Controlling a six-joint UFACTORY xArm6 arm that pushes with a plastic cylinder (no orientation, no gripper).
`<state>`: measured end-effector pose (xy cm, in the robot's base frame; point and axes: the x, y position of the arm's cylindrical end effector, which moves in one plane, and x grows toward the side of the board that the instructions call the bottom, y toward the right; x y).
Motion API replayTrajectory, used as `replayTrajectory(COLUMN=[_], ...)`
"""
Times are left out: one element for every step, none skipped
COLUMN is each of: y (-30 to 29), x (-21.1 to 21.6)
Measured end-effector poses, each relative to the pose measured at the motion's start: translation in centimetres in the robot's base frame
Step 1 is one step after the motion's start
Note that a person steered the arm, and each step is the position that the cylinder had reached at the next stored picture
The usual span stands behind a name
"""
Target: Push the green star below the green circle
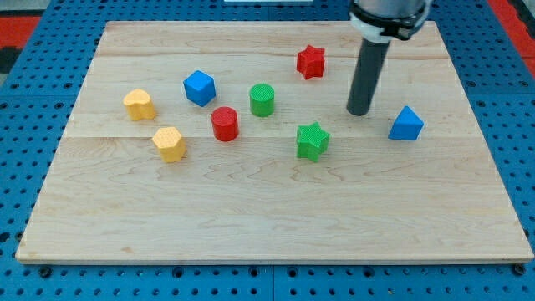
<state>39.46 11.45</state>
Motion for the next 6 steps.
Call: replayTrajectory(y=[-3.4,-4.2,-3.4,-4.4,-6.4,-7.6], x=[0.0,1.0,5.0,6.2,4.8,4.7])
